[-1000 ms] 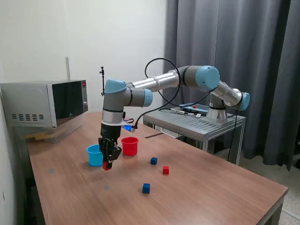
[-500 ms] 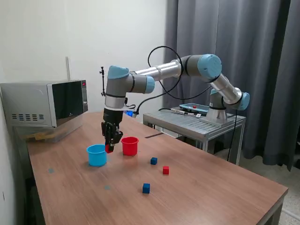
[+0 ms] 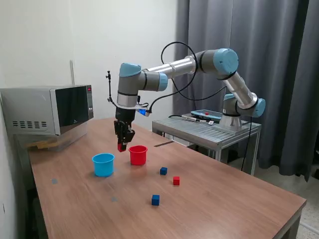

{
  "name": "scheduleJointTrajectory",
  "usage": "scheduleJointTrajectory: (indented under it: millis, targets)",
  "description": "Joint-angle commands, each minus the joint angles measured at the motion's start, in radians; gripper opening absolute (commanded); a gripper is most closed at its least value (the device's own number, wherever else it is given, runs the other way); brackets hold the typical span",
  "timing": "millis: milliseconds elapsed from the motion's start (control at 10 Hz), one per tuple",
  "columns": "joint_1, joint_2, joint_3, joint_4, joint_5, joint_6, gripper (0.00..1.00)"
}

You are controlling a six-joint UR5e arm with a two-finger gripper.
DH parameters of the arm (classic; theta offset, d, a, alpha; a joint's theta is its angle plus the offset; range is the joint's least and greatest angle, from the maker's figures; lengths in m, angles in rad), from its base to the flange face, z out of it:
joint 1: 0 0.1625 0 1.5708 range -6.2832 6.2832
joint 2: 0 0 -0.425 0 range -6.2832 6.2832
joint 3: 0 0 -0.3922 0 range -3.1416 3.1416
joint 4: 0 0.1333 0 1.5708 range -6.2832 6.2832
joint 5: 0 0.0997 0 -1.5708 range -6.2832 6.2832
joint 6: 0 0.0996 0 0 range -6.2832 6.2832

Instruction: Place red objects in the red bin, and blue objects in the blue bin.

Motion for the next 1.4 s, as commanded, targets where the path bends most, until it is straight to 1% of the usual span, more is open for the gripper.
scheduleJointTrajectory:
  millis: [0, 200, 400, 600, 700, 800, 1000, 1200, 1300]
  targets:
    - [-0.021, -0.025, 0.036, 0.001, -0.010, 0.039, 0.00]
    - [-0.049, -0.064, 0.097, 0.001, -0.024, 0.061, 0.00]
    - [-0.086, -0.135, 0.177, -0.004, -0.025, 0.077, 0.00]
    - [-0.106, -0.175, 0.237, -0.004, -0.027, 0.084, 0.00]
    - [-0.107, -0.178, 0.242, -0.003, -0.039, 0.099, 0.00]
    - [-0.110, -0.181, 0.243, -0.003, -0.067, 0.128, 0.00]
    - [-0.109, -0.202, 0.259, -0.004, -0.068, 0.133, 0.00]
    - [-0.115, -0.268, 0.338, -0.009, -0.065, 0.139, 0.00]
    - [-0.126, -0.311, 0.393, -0.031, -0.065, 0.148, 0.00]
